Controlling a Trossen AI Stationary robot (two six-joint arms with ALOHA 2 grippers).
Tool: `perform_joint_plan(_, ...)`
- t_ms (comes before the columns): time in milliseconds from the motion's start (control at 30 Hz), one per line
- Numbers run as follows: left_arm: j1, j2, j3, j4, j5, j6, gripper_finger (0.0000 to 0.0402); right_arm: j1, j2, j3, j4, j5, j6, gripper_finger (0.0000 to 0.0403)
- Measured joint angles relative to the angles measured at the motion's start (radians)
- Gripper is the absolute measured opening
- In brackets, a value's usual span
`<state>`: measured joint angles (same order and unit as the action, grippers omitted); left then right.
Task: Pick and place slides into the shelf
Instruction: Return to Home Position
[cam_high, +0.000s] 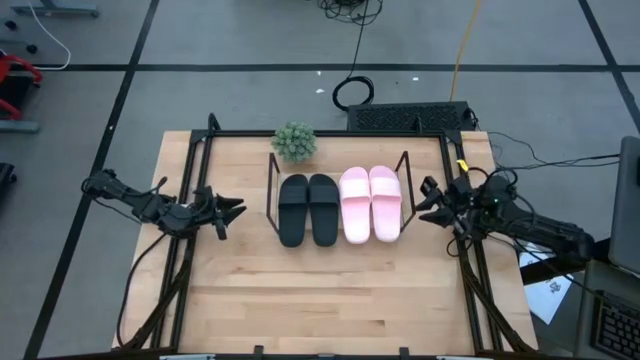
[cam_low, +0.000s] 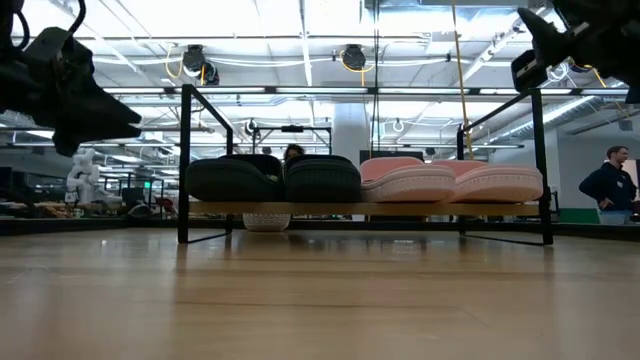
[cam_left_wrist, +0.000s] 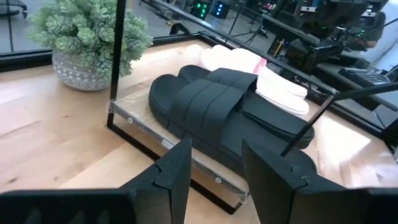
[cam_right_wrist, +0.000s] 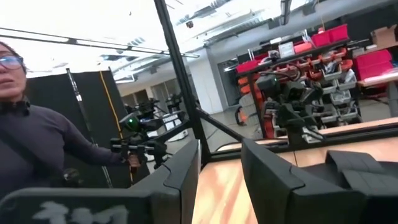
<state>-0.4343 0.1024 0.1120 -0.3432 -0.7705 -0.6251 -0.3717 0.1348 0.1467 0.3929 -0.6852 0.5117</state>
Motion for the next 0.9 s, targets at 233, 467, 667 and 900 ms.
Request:
perform_joint_plan(233, 0.0, 0.0, 0.0, -0.007, -0.005, 0.013, 0.0143, 0.0, -0.026, -0.03, -0.009, 0.042, -0.019, 0.0111)
perform_joint_plan(467, 0.0, 0.0, 0.0, -0.007, -0.006, 0.012, 0.0143, 0.0, -0.026, -0.035, -0.068, 0.213, -0.162, 0.0111)
perform_joint_plan(667, 0.0, 0.0, 0.0, -0.008, -0.007, 0.009, 0.0143, 0.0, -0.041, -0.035, -0.136, 0.214, -0.169, 0.0111)
perform_joint_plan(900, 0.001, 0.001, 0.0, -0.009, -0.008, 0.003, 0.0143, 0.0, -0.118, -0.035, -0.216, 0.227, -0.171, 0.0111)
